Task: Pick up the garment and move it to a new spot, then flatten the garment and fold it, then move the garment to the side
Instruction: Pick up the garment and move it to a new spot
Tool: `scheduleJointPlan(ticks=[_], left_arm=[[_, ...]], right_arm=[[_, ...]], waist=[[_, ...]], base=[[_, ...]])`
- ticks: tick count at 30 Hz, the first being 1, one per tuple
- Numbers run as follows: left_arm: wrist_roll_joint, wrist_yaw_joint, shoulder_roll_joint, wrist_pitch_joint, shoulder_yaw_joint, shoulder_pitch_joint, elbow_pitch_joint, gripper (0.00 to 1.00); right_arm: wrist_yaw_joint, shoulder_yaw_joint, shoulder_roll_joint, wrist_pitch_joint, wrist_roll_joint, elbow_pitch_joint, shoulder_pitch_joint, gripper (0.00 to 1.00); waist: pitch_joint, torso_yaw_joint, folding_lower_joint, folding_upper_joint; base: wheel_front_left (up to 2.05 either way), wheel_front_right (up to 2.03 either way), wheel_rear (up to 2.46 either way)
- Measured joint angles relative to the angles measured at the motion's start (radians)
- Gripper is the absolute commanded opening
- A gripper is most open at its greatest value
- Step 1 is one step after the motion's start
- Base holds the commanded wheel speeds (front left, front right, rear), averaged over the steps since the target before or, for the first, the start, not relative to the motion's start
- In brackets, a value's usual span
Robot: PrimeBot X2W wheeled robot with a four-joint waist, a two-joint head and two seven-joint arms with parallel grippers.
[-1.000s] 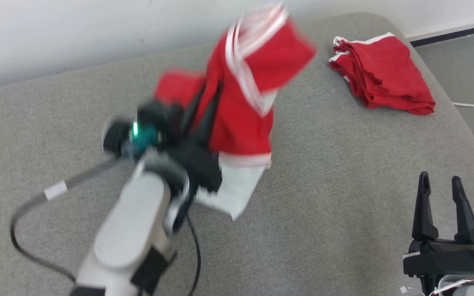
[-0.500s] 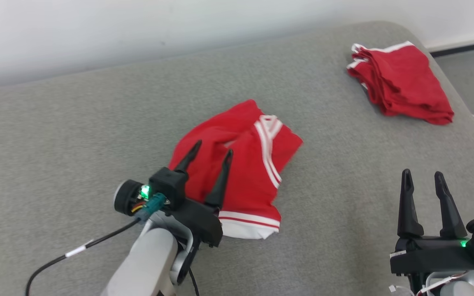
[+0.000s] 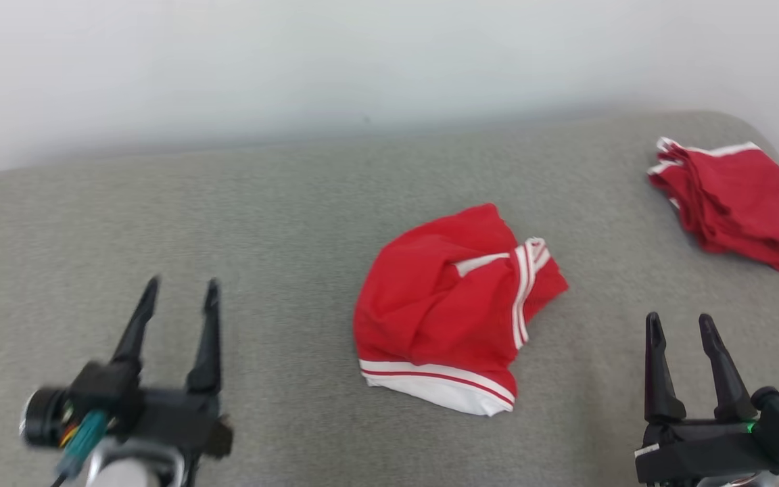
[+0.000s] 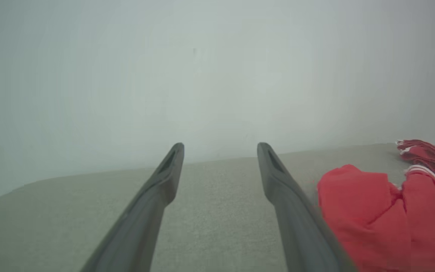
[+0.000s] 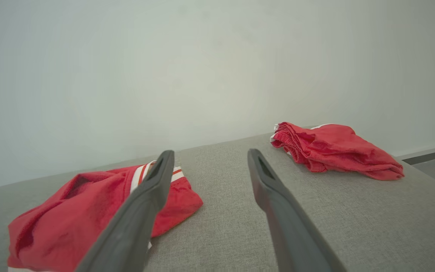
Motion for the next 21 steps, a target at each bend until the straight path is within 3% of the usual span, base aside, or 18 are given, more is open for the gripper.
scheduleJointPlan(ticks=[6,12,21], left_arm=[[-0.01,0.021,-0.004,0.0,0.09,0.17,-0.074,1.0],[-0.005,0.032,-0.055,0.0,0.142,0.28,-0.113,1.0],[0.026,-0.002,-0.102,0.0,0.187,0.323,-0.122,1.0]], right_arm=[[0.0,0.01,-0.006,0.0,0.001,0.011,0.02,1.0],[0.0,0.018,-0.014,0.0,0.008,0.032,0.053,1.0],[0.0,0.035,-0.013,0.0,0.012,0.057,0.084,1.0]], waist=[[-0.038,0.057,0.0,0.0],[-0.075,0.094,0.0,0.0001],[-0.101,0.125,0.0001,0.0]], base=[[0.0,0.0,0.0],[0.0,0.0,0.0],[0.0,0.0,0.0]])
